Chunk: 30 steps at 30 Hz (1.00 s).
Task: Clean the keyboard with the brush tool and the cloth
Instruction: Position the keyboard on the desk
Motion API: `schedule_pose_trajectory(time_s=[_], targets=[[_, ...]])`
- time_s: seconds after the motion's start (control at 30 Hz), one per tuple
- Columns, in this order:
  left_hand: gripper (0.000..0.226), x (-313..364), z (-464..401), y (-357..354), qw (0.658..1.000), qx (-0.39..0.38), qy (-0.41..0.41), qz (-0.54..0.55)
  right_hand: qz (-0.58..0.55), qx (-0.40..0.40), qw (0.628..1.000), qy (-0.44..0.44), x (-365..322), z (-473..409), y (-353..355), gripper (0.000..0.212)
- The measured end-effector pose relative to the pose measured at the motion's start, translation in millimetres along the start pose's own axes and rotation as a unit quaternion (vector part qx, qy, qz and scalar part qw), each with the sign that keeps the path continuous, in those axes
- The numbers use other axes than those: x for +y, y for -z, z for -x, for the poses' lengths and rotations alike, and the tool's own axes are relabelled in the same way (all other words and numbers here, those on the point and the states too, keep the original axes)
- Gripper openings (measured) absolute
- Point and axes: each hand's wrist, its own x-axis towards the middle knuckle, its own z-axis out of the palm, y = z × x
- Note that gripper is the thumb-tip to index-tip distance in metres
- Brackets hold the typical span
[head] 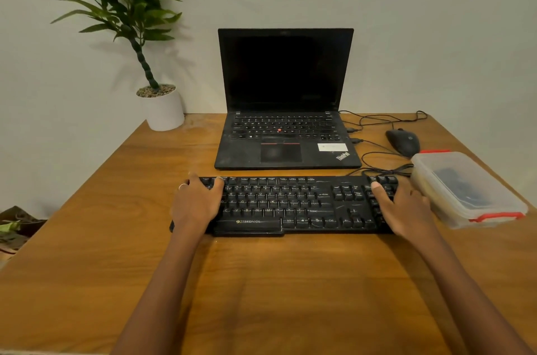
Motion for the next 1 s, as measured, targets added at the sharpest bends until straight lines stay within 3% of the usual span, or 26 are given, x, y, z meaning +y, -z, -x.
schedule_pose_trajectory(time_s=[0.2,0.33,0.53,1.0], targets=[[0.070,-14.9,15.5,4.9,1.000,-0.002,0.002,-0.003,0.006,-0.009,1.000,0.003,9.2,18.8,-1.9,0.094],[0.071,-22.9,26.6,8.6,1.000,0.002,0.002,-0.005,0.016,-0.020,1.000,0.000,12.9,33.0,0.7,0.086],[0.073,-30.2,39.9,13.4,1.000,0.001,-0.003,-0.005,-0.004,-0.014,1.000,0.014,20.2,43.6,1.5,0.099],[0.076,-32.6,50.2,15.1,1.000,-0.010,0.011,-0.010,-0.006,-0.008,1.000,0.020,24.4,56.1,0.9,0.104]])
